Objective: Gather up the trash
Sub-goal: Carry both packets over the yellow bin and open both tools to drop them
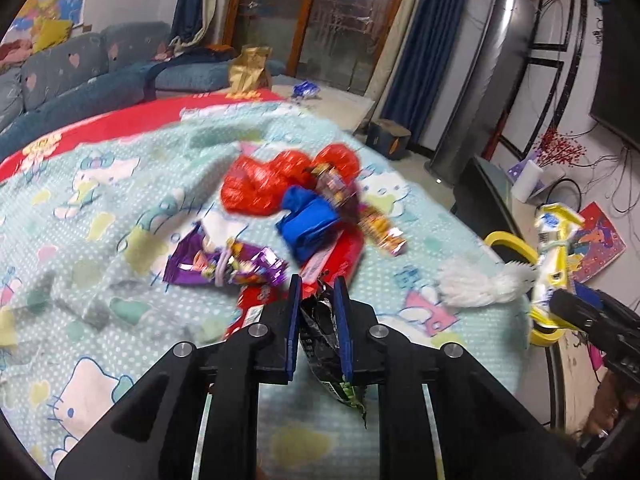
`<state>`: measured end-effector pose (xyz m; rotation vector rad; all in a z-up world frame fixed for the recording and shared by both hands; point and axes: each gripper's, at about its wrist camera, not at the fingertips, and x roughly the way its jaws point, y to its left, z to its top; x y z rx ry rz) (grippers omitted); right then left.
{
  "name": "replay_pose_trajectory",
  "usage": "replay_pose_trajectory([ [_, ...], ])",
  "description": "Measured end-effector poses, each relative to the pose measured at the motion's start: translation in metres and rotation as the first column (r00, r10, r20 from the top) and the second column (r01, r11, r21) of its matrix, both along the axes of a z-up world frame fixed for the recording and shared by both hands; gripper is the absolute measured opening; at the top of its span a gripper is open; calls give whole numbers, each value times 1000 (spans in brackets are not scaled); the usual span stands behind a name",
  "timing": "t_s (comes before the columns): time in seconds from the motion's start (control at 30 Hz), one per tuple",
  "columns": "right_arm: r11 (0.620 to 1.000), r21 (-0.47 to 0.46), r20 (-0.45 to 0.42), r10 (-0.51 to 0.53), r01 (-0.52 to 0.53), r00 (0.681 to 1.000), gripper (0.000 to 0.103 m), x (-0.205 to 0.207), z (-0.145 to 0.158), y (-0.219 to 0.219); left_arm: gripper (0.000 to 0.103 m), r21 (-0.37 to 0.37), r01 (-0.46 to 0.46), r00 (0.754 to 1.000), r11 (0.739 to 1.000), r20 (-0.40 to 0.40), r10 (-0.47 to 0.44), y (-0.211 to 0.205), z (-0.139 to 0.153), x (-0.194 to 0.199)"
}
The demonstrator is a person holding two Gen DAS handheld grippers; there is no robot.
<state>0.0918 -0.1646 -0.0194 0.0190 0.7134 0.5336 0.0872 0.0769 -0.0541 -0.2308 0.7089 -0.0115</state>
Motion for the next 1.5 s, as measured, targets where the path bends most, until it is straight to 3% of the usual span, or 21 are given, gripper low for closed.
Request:
replay_pose_trajectory([
  [0.5, 987, 20, 59, -159, 158, 986, 36, 27, 18, -56, 14, 12, 183, 976, 983, 117, -183, -70, 53, 24],
  [0.97, 933, -3, 64, -358, 359, 931, 36, 54, 15, -126, 14, 36, 335, 929, 941, 151, -337, -141, 67, 53],
  [1.5, 890, -47, 17, -453, 453, 892, 36, 72, -3, -168, 14, 37, 447, 882, 894, 150, -447, -195, 64, 71],
])
